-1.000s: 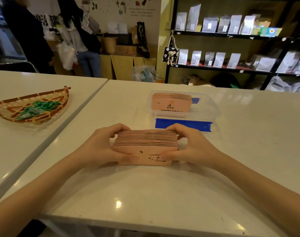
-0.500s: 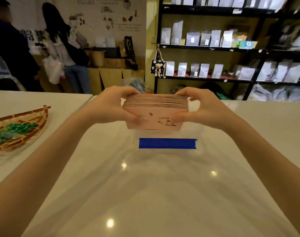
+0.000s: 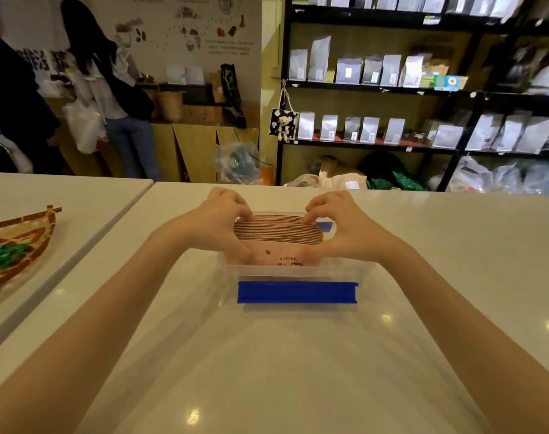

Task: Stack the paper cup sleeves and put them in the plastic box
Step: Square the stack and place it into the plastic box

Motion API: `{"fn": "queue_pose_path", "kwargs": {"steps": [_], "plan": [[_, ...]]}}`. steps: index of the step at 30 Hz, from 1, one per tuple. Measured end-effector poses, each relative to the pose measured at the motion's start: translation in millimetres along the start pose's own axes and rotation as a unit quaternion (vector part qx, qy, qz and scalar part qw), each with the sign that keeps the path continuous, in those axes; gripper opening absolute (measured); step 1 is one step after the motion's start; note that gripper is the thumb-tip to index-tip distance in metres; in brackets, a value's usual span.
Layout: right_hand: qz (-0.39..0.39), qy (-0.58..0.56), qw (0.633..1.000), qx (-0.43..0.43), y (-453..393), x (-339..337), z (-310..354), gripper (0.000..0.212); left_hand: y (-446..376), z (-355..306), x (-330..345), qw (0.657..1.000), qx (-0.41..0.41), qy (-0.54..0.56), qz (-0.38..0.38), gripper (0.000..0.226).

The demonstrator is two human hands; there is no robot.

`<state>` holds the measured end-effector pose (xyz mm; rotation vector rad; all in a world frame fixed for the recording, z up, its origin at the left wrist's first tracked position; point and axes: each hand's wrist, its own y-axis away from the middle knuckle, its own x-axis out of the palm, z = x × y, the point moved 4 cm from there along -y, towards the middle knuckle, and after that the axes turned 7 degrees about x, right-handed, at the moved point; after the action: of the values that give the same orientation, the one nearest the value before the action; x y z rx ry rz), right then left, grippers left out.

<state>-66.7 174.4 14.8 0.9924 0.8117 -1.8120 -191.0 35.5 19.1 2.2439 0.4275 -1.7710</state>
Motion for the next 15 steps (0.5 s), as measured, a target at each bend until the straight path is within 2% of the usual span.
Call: {"fn": "queue_pose_path", "kwargs": {"steps": [4, 8, 11, 15], "plan": [[0.022, 0.035, 0.999, 0.005, -4.3, 6.7, -3.7, 0.049, -8.0, -1.0, 9.6, 0.999, 0.017, -0.038, 0.025, 0.055], [0.049, 0.079, 0.996, 0.000, -6.1, 12.9, -3.1, 0.052, -8.9, 2.7, 12.5, 0.998, 0.025, -0.044, 0.033, 0.056], [0.050, 0.047, 0.998, 0.003, -6.8, 9.4, -2.7, 0.054, -3.7, 4.3, 4.4, 0.999, 0.015, 0.001, 0.038, 0.059], [0.035, 0.017, 0.999, -0.006, -6.6, 8.3, -0.9, 0.046, -0.2, 4.6, -7.4, 0.999, 0.016, 0.030, -0.006, 0.053]]}}
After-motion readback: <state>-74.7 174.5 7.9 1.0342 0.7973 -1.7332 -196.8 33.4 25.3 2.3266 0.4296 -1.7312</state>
